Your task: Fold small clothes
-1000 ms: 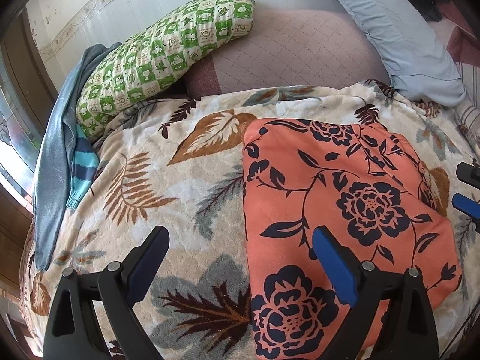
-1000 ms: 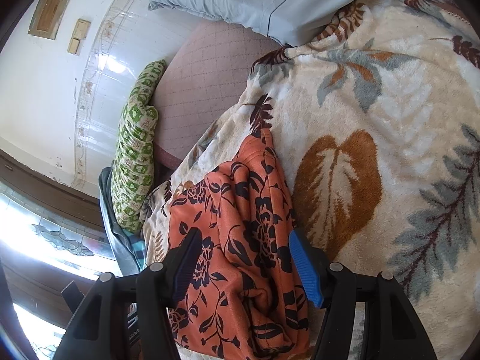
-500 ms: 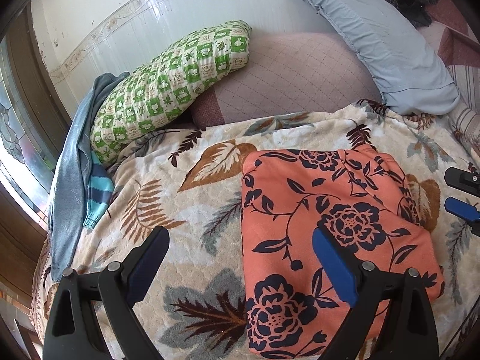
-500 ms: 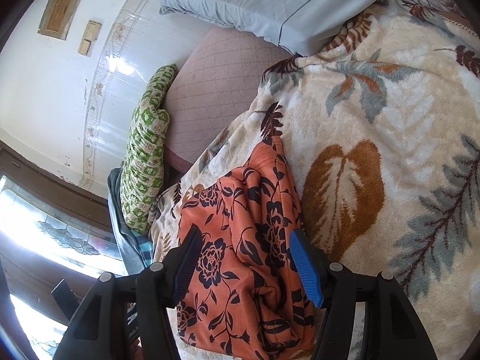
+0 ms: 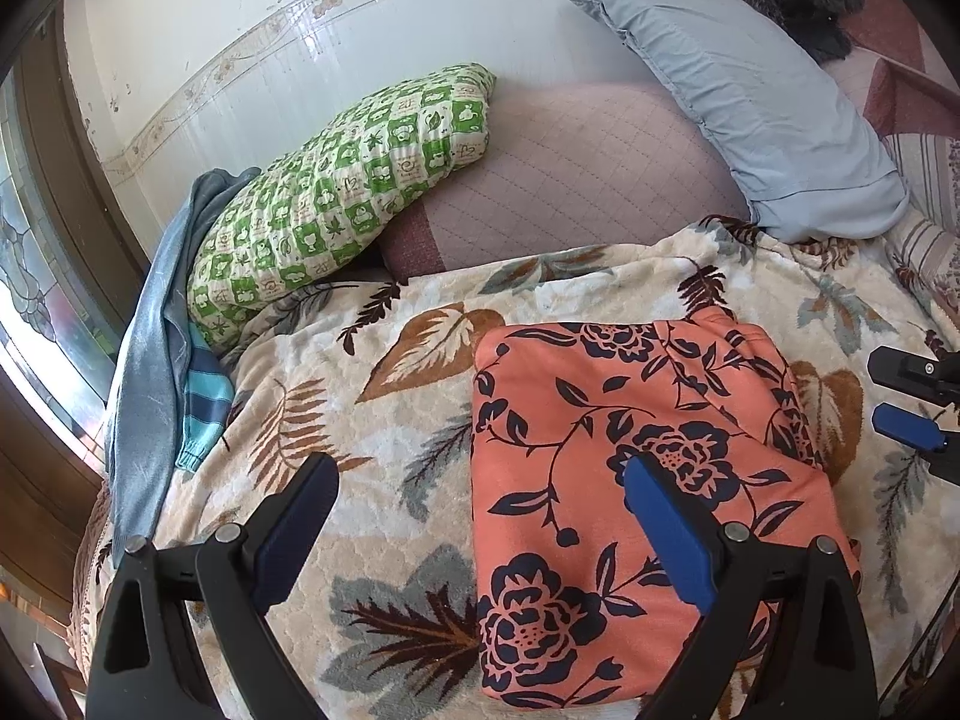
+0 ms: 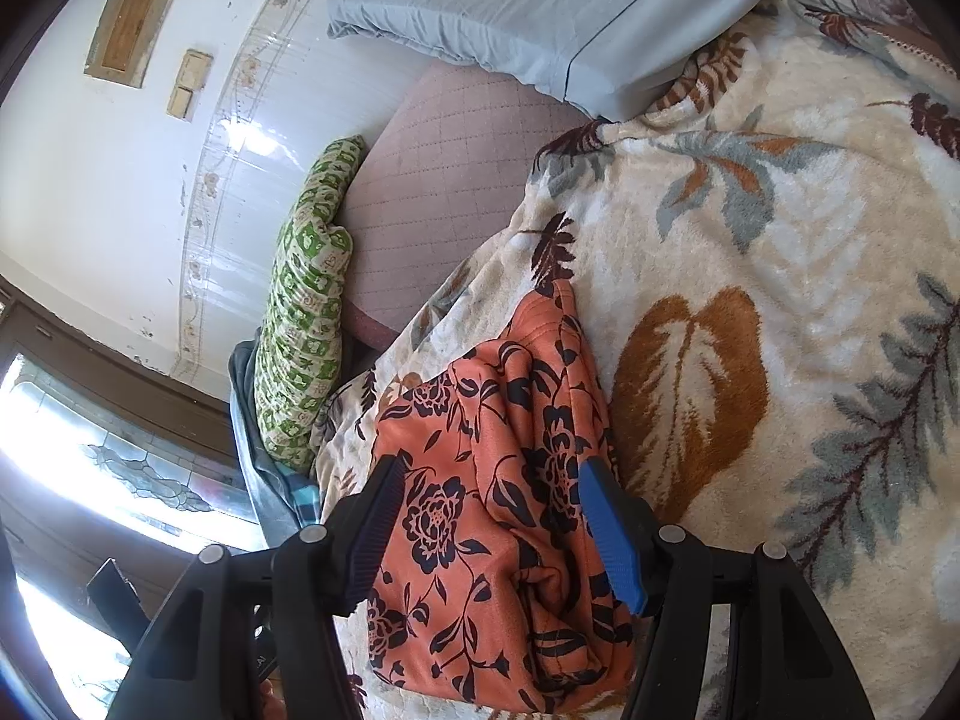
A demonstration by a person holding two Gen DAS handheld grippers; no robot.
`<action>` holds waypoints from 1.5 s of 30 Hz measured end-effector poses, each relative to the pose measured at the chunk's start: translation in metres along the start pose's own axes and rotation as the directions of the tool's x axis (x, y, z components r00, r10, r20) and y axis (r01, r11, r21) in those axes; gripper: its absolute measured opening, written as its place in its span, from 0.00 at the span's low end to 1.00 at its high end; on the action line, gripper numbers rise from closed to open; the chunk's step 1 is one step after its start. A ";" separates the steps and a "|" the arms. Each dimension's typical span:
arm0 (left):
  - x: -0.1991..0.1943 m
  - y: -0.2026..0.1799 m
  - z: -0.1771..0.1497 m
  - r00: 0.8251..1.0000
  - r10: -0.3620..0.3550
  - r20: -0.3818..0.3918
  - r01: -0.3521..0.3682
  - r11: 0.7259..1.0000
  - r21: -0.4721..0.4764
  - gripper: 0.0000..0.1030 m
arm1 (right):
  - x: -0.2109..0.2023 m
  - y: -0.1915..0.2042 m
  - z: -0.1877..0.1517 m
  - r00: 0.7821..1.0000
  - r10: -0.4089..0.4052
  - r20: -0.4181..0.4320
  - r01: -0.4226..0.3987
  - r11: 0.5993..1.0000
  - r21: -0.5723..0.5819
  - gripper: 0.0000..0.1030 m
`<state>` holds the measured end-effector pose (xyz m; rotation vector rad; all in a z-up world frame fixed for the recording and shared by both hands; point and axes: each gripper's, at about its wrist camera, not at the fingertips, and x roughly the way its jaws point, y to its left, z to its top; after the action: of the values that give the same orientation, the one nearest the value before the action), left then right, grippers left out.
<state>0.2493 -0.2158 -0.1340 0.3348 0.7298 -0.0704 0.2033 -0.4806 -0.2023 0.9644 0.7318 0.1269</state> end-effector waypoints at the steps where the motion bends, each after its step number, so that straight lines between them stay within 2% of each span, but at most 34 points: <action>1: 0.000 -0.001 0.000 1.000 0.001 0.001 -0.001 1.000 0.002 0.93 | 0.000 0.000 0.000 1.000 0.000 -0.001 0.000 1.000 0.002 0.62; 18: 0.026 0.005 -0.005 0.999 -0.012 -0.042 0.012 1.000 -0.006 0.93 | 0.016 -0.003 -0.002 0.998 -0.036 -0.041 0.036 0.999 -0.007 0.62; 22: 0.052 0.016 -0.006 0.987 -0.105 -0.119 0.099 0.993 -0.058 0.93 | 0.024 -0.008 -0.002 0.996 -0.056 -0.063 0.056 0.998 -0.004 0.62; 25: 0.081 0.028 -0.005 0.956 -0.218 -0.197 0.196 0.972 -0.127 0.93 | 0.031 -0.013 -0.003 0.994 -0.071 -0.078 0.071 0.997 0.001 0.62; 29: 0.118 0.039 -0.005 0.890 -0.370 -0.267 0.301 0.916 -0.265 0.93 | 0.041 -0.019 -0.003 0.992 -0.086 -0.096 0.088 0.996 0.015 0.63; 30: 0.124 0.040 -0.006 0.868 -0.417 -0.269 0.336 0.892 -0.301 0.93 | 0.045 -0.020 -0.004 0.991 -0.088 -0.102 0.090 0.996 0.017 0.63; 32: 0.140 0.037 -0.010 0.803 -0.518 -0.295 0.412 0.840 -0.354 0.93 | 0.052 -0.020 -0.005 0.990 -0.081 -0.117 0.084 0.996 0.020 0.63; 35: 0.154 0.027 -0.022 0.728 -0.597 -0.337 0.468 0.792 -0.392 0.93 | 0.065 -0.019 -0.009 0.986 -0.081 -0.145 0.085 0.996 0.021 0.66; 36: 0.158 0.023 -0.027 0.708 -0.610 -0.357 0.482 0.786 -0.388 0.93 | 0.071 -0.019 -0.011 0.983 -0.092 -0.156 0.095 0.995 0.016 0.67; 37: 0.160 0.021 -0.031 0.704 -0.613 -0.358 0.488 0.784 -0.384 0.93 | 0.076 -0.019 -0.013 0.980 -0.102 -0.170 0.105 0.994 0.013 0.69; 38: 0.158 0.020 -0.034 0.713 -0.615 -0.336 0.498 0.782 -0.375 0.93 | 0.081 -0.020 -0.016 0.977 -0.106 -0.184 0.110 0.994 0.011 0.70; 40: 0.154 0.018 -0.034 0.720 -0.615 -0.320 0.513 0.783 -0.351 0.93 | 0.087 -0.022 -0.019 0.978 -0.100 -0.184 0.105 0.994 0.018 0.73; 43: 0.152 0.015 -0.031 0.737 -0.599 -0.313 0.506 0.796 -0.331 0.83 | 0.091 -0.026 -0.021 0.979 -0.050 -0.195 0.060 0.997 0.047 0.73; 45: 0.148 0.014 -0.029 0.751 -0.589 -0.298 0.503 0.803 -0.320 0.73 | 0.095 -0.021 -0.025 0.976 -0.016 -0.217 0.024 0.999 0.031 0.73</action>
<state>0.3438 -0.1858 -0.2484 -0.1029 1.2064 -0.4968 0.2549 -0.4362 -0.2758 0.9846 0.9471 0.2051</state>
